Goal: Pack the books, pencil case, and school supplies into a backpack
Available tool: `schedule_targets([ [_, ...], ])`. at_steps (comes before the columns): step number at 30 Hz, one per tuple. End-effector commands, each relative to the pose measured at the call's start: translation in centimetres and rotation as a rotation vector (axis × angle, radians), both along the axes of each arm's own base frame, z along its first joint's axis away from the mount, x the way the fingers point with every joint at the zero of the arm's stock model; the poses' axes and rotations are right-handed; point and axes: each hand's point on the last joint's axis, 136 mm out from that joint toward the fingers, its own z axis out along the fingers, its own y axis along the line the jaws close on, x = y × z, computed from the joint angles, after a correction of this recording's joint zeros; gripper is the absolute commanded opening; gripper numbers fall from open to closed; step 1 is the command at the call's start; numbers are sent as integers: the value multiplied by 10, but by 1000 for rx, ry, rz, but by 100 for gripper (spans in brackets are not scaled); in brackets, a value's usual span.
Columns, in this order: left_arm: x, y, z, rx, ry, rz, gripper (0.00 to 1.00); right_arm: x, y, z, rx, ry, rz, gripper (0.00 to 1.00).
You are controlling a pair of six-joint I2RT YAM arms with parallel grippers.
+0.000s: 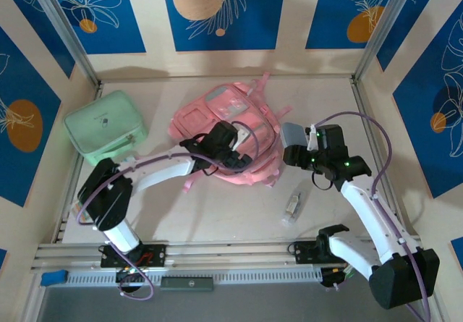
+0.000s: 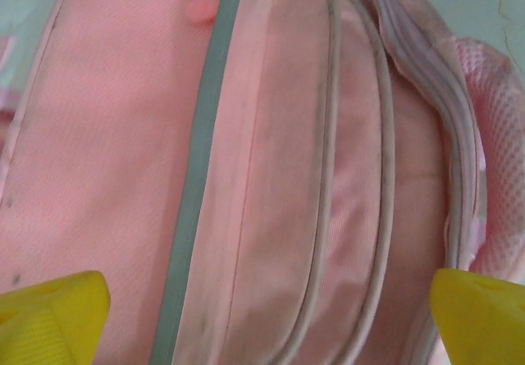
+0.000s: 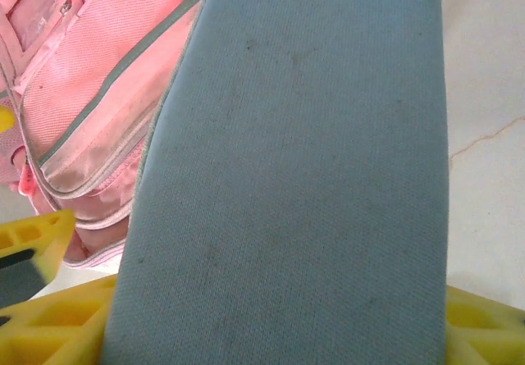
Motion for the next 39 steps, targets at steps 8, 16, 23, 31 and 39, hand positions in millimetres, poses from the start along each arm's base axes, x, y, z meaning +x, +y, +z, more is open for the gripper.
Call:
schedule_targets([
  [8,38,-24,-26,222,-73,-67,92,-5,2,4,50,7,-4,65],
  [16,62,-19,-32,306,-104,10,62,-5,3,2,56,6,2,65],
  [23,62,-19,-14,266,-105,12,9,-5,0,6,35,-2,2,65],
  [31,58,-10,61,128,-127,128,0,-12,6,9,39,1,24,65],
  [39,46,4,128,-101,-66,291,0,-12,22,-1,32,15,43,65],
])
